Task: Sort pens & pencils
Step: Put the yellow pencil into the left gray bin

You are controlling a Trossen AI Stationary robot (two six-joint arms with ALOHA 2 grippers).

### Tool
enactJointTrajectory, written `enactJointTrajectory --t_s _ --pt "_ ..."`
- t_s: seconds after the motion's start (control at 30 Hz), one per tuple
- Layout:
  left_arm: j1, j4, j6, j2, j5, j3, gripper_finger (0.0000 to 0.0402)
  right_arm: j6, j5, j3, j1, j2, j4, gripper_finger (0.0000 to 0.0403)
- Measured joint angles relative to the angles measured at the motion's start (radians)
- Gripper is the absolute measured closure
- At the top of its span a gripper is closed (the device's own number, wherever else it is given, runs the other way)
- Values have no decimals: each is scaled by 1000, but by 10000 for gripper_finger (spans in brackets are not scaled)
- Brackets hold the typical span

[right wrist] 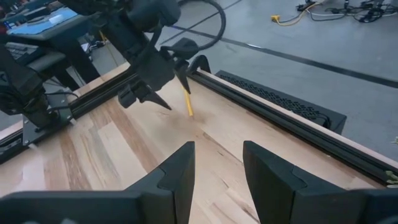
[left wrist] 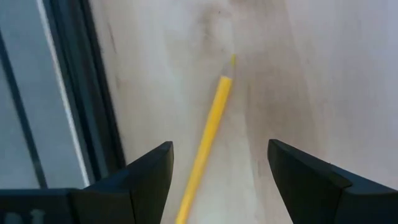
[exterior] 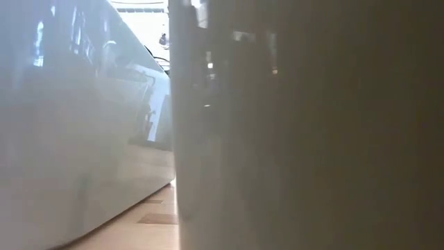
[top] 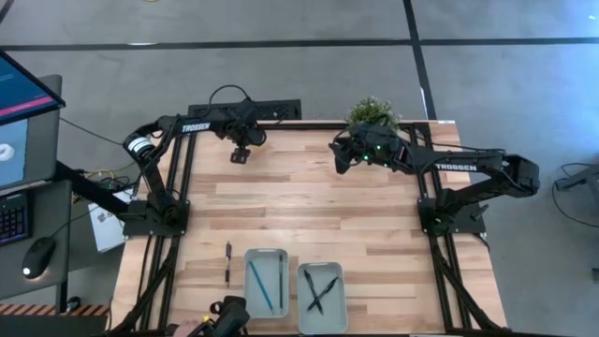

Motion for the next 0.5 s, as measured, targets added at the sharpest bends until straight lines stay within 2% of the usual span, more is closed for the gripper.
enactJointTrajectory --t_s 0.2,0.5 --pt "-2 -35 9 0 -2 0 149 0 0 0 20 0 0 246" --pt "-1 -135 125 0 33 32 149 0 0 0 30 0 0 246"
